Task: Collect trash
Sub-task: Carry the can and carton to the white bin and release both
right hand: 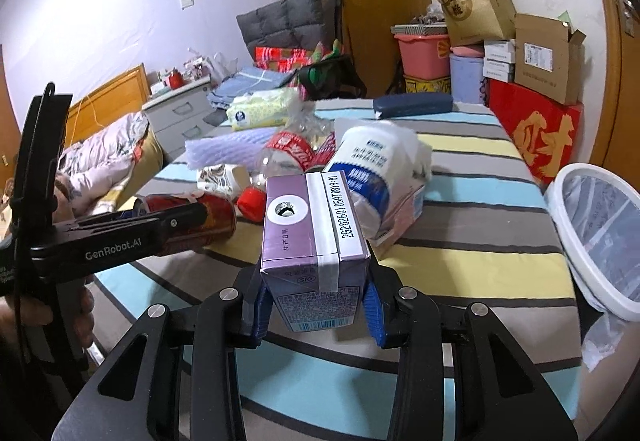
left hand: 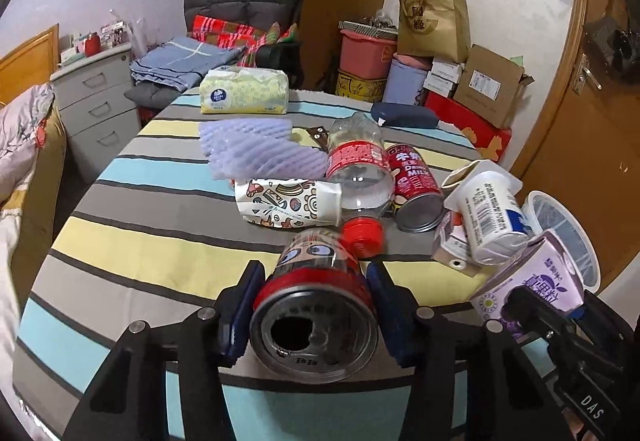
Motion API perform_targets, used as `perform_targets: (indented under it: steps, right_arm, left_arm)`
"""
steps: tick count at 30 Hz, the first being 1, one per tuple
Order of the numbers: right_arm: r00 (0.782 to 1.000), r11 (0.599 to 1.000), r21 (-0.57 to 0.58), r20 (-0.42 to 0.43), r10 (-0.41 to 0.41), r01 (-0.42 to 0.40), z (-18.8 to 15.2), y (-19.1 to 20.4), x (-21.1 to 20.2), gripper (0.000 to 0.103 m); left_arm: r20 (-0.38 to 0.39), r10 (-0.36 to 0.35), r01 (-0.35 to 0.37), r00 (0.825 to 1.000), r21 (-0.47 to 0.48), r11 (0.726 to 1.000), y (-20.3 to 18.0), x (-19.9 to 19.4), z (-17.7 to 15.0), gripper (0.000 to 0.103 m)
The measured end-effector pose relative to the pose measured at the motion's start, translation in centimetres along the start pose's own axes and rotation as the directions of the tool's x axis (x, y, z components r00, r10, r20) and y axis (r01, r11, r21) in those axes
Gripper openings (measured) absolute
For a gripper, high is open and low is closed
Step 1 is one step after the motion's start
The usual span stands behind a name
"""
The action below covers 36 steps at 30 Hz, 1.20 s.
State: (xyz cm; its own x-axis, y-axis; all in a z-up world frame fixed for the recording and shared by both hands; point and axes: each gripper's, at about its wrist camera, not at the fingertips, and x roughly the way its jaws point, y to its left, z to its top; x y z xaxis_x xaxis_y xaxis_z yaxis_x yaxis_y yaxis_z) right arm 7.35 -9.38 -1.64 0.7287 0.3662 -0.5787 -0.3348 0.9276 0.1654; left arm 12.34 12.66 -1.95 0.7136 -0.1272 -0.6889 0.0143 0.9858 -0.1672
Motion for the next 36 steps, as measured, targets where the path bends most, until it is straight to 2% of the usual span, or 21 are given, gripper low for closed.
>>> perform_targets:
  steps: [5, 17, 24, 36]
  right_arm:
    - [0.999, 1.0, 0.008, 0.04, -0.004, 0.004, 0.1, -0.5, -1.4, 0.039]
    - [0.989, 0.996, 0.066, 0.125, -0.075, 0.067, 0.9, -3.6, -4.8, 0.039]
    - [0.976, 0.983, 0.118, 0.148, -0.159, 0.143, 1.3, -6.9, -6.4, 0.039]
    - [0.941, 0.941, 0.205, 0.15, -0.303, 0.27, 1.2, -12.9, -9.0, 0.04]
  left_arm:
    - [0.033, -0.008, 0.008, 0.999, 0.003, 1.0, -1.3, -1.7, 0.1, 0.052]
    - [0.089, -0.112, 0.102, 0.99, 0.104, 0.989, -7.9, -4.9, 0.8, 0.052]
    - [0.101, -0.206, 0.184, 0.973, 0.187, 0.965, -13.4, -5.7, 2.0, 0.052]
    - [0.037, -0.348, 0.325, 0.937, 0.274, 0.905, -23.1, -2.4, 4.9, 0.052]
